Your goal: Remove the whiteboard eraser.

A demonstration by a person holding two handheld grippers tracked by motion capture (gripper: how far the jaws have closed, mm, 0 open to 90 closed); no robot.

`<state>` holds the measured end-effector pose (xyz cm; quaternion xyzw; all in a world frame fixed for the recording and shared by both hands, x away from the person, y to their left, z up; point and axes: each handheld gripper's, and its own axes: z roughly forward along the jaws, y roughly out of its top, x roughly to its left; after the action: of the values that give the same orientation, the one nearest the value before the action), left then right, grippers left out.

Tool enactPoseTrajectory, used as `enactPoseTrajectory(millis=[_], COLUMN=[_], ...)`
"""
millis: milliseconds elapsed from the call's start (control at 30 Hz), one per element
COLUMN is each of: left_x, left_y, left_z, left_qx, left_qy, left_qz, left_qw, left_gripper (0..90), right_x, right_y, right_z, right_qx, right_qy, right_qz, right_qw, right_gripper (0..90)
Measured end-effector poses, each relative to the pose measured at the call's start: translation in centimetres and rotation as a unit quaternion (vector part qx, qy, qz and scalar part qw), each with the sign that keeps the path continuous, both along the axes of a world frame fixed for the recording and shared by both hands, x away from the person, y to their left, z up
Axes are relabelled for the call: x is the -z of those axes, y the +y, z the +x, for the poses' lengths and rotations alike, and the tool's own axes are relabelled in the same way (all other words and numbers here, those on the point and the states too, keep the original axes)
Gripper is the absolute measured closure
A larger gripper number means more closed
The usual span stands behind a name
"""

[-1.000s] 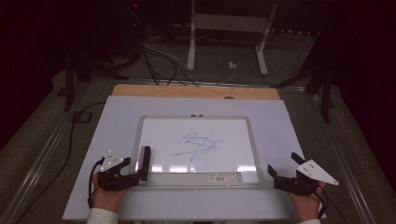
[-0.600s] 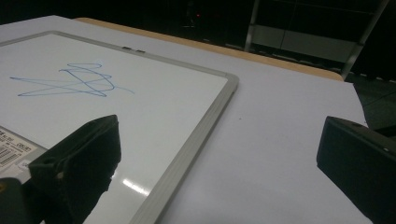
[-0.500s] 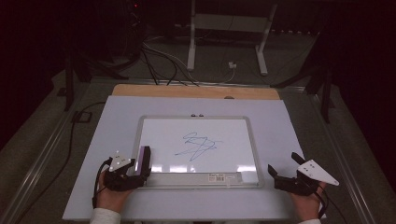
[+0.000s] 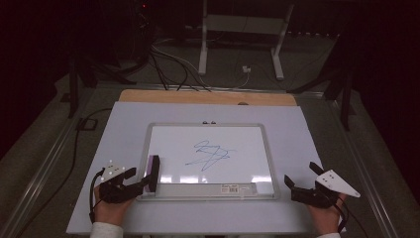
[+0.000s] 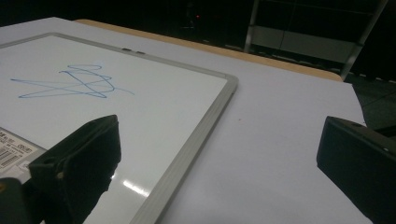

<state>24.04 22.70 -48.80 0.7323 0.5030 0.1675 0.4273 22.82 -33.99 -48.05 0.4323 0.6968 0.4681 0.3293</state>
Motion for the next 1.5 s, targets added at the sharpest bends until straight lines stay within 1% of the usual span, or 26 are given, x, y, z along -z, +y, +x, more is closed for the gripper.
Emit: enactPoseTrajectory(millis=[167, 200, 400, 567, 667, 767, 933, 1100, 1300, 1333, 1400, 1500], left_x=[0.0, 0.0, 0.0, -0.1, -0.1, -0.1, 0.1, 0.2, 0.4, 0.4, 0.6, 0.6], left_y=[-0.3, -0.4, -0.4, -0.6, -1.0, -1.6, -2.0, -1.7, -2.1, -2.1, -2.2, -2.0], left_z=[0.0, 0.1, 0.2, 0.3, 0.4, 0.6, 0.7, 0.7, 0.7, 0.7, 0.7, 0.7], left_qx=[0.005, 0.006, 0.007, 0.008, 0.013, 0.019, 0.026, 0.025, 0.034, 0.034, 0.035, 0.033], left_qy=[0.006, 0.009, 0.016, 0.020, 0.024, 0.027, 0.032, 0.039, 0.043, 0.045, 0.048, 0.048], left_qz=[-0.001, -0.003, -0.007, -0.006, -0.008, -0.006, -0.010, -0.023, -0.019, -0.017, -0.006, -0.013], left_qw=[1.0000, 0.9999, 0.9998, 0.9997, 0.9996, 0.9994, 0.9991, 0.9987, 0.9983, 0.9983, 0.9982, 0.9982], left_gripper=[40.1, 42.0, 42.9, 43.2, 43.1, 42.9, 42.9, 43.7, 43.7, 43.8, 44.4, 44.8], right_x=[0.0, 0.0, 0.0, 0.0, -0.1, -0.1, -0.1, -0.1, -0.1, -0.1, -0.1, -0.1], right_y=[0.0, 0.0, 0.1, 0.1, 0.1, 0.1, -0.1, -0.1, 0.0, 0.0, 0.0, 0.0], right_z=[0.0, 0.0, 0.0, 0.0, -0.1, -0.1, -0.1, -0.1, -0.1, -0.1, -0.1, -0.1], right_qx=[0.000, 0.001, 0.001, 0.001, 0.001, 0.002, 0.003, 0.003, 0.002, 0.002, 0.002, 0.002], right_qy=[0.000, 0.000, -0.002, -0.001, -0.002, -0.002, -0.003, -0.003, -0.003, -0.003, -0.003, -0.003], right_qz=[0.000, 0.000, 0.000, 0.000, -0.001, -0.001, 0.000, 0.001, 0.001, 0.001, 0.001, 0.001], right_qw=[1.0000, 1.0000, 1.0000, 1.0000, 1.0000, 1.0000, 1.0000, 1.0000, 1.0000, 1.0000, 1.0000, 1.0000], right_gripper=[0.4, 0.4, 0.4, 0.4, 0.4, 0.5, 0.5, 0.5, 0.4, 0.4, 0.5, 0.5])
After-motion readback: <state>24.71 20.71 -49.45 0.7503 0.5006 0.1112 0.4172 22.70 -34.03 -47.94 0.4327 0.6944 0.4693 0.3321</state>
